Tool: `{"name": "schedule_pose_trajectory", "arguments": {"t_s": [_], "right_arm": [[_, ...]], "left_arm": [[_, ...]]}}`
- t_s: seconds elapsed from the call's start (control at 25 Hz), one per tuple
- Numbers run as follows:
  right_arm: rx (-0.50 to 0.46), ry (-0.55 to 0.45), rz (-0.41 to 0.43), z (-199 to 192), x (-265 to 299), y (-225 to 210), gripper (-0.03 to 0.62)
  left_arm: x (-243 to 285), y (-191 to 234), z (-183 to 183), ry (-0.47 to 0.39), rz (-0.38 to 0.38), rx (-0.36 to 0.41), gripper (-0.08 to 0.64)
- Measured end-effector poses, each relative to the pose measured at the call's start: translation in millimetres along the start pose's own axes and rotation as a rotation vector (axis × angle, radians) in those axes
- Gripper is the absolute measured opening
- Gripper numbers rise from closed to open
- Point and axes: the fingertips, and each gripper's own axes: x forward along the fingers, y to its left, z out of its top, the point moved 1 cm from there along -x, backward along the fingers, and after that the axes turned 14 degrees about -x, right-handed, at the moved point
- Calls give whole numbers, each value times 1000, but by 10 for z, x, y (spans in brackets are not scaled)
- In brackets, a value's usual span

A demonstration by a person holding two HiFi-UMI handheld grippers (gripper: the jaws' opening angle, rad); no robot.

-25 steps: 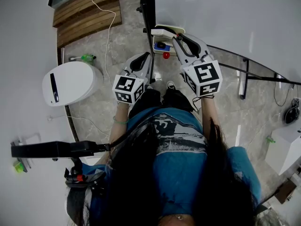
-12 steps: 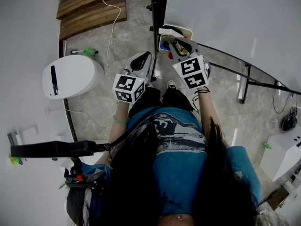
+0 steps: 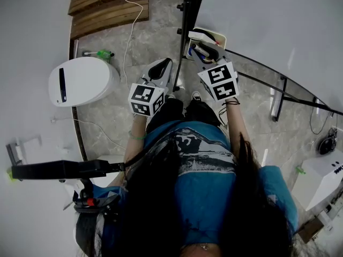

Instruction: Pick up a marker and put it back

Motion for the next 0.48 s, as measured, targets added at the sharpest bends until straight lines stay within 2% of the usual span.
{"name": "schedule_pose_trajectory", "arguments": {"t_s": [0.28,0.48], "right_arm": [[-12,-2,8,24,-10,52,89],[50,-65,-38,176,-117,47,89]], "left_arm": [[-2,-1,-11,-1,-4,0,11],[-105,-6,31,-6,-12,3,11]]}}
